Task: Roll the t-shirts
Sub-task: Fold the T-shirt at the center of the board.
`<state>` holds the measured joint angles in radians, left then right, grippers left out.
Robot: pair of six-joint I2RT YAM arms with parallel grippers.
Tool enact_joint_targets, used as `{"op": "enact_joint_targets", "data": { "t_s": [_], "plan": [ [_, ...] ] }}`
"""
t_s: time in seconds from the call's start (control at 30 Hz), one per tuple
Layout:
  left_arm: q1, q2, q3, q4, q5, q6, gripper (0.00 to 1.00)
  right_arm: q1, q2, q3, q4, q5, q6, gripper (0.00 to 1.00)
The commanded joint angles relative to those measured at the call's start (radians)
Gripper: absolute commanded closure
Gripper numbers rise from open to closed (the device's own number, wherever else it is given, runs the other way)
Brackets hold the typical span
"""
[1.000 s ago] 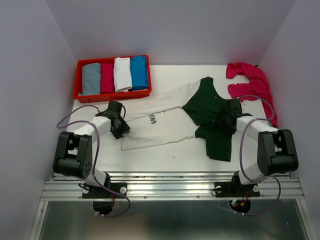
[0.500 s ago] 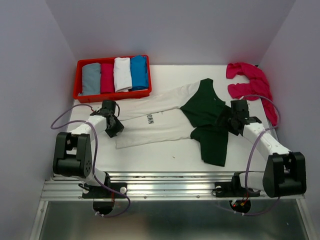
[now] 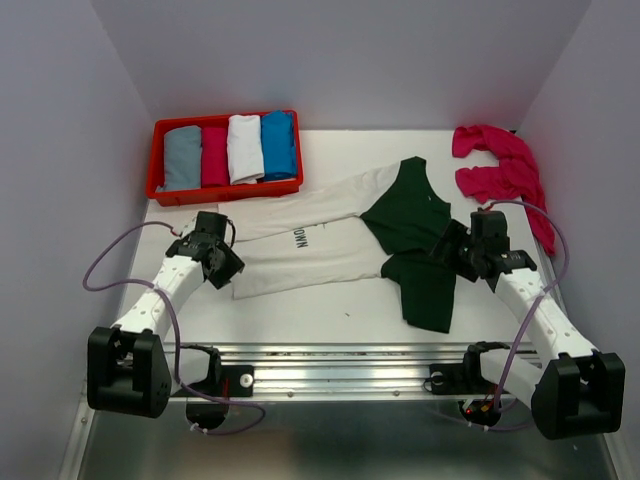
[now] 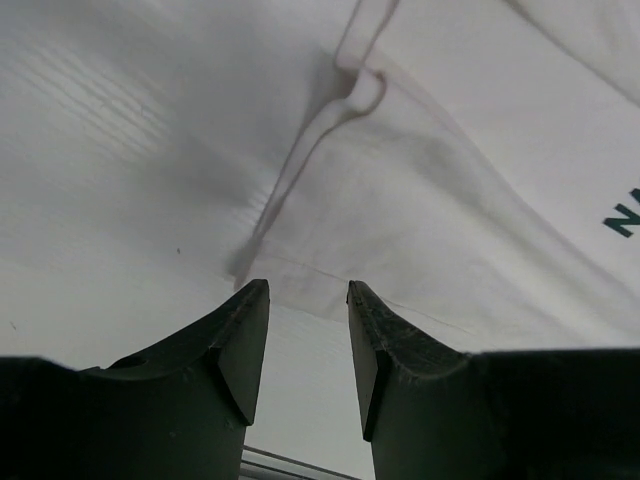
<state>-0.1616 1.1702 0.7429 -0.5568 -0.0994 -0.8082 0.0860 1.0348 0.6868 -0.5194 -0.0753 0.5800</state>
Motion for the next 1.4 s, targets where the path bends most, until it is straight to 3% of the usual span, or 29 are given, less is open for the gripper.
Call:
{"op": "enact_joint_targets", "data": {
  "t_s": [0.0, 0.5, 0.57, 0.67, 0.9, 1.23, 1.37],
  "plan": [
    [-0.003, 0.002, -0.065, -0.061, -0.028, -0.094, 0.52, -0.003, 0.004, 0.039, -0.014, -0.027, -0.011, 0.15],
    [-0.013, 0.174, -0.097, 0.049, 0.013, -0.088, 0.55, -0.003, -0.01, 0.04, -0.051, -0.034, 0.011, 0.13],
    [-0.013, 0.172, -0.089, 0.049, 0.02, -0.074, 0.69, -0.003, -0.005, 0.039, -0.07, -0.029, 0.026, 0.12],
    [-0.012, 0.135, -0.062, 0.034, 0.023, -0.046, 1.0, -0.003, 0.013, 0.04, -0.129, -0.008, 0.056, 0.11],
    [-0.013, 0.022, 0.024, -0.022, 0.006, -0.014, 1.0, -0.003, -0.007, -0.013, -0.281, -0.03, 0.141, 0.12],
    [-0.013, 0.032, 0.026, 0.009, 0.069, 0.035, 1.0, -0.003, -0.11, -0.095, -0.479, 0.042, 0.273, 0.23],
    [-0.013, 0.036, 0.023, 0.02, 0.086, 0.047, 1.0, -0.003, -0.113, -0.134, -0.45, 0.063, 0.311, 0.27]
  ]
}}
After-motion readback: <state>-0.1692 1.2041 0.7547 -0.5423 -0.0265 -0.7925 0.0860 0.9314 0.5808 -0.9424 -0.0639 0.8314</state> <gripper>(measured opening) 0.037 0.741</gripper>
